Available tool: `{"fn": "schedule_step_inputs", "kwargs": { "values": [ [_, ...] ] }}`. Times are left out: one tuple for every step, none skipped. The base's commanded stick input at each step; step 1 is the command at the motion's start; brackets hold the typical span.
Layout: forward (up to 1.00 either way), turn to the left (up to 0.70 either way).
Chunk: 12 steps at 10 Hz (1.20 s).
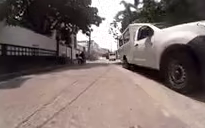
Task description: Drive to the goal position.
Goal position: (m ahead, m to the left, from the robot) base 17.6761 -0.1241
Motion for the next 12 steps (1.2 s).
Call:
{"fn": "schedule_step_inputs", "kwargs": {
  "values": [
    [0.85, 0.0],
    [0.85, 0.0],
    [0.85, 0.0],
    [0.85, 0.0],
    [0.85, 0.0],
    [0.85, 0.0],
    [0.85, 0.0],
    [0.85, 0.0],
    [0.85, 0.0],
    [0.85, 0.0],
    [0.85, 0.0],
    [0.85, 0.0]
  ]
}}
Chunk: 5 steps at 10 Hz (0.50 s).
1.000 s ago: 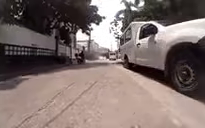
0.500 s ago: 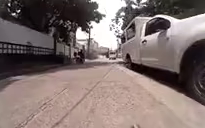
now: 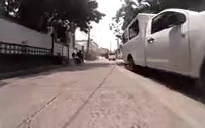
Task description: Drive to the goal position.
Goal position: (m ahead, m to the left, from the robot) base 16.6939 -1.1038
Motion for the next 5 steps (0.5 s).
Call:
{"fn": "schedule_step_inputs", "kwargs": {
  "values": [
    [0.85, 0.0],
    [0.85, 0.0],
    [0.85, 0.0],
    [0.85, 0.0],
    [0.85, 0.0]
  ]
}}
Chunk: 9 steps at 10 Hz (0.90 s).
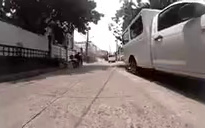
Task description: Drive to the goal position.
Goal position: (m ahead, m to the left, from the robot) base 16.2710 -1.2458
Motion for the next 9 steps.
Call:
{"fn": "schedule_step_inputs", "kwargs": {
  "values": [
    [0.85, 0.0],
    [0.85, 0.0],
    [0.85, 0.0],
    [0.85, 0.0],
    [0.85, 0.0],
    [0.85, 0.0],
    [0.85, 0.0],
    [0.85, 0.0],
    [0.85, 0.0]
  ]
}}
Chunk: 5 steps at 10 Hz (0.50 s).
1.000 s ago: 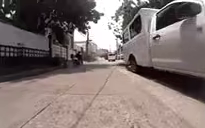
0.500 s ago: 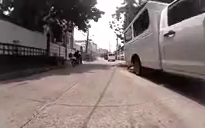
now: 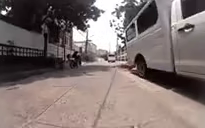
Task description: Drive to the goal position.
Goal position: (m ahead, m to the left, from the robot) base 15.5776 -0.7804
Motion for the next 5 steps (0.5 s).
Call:
{"fn": "schedule_step_inputs", "kwargs": {
  "values": [
    [0.85, 0.0],
    [0.85, 0.0],
    [0.85, 0.0],
    [0.85, 0.0],
    [0.85, 0.0]
  ]
}}
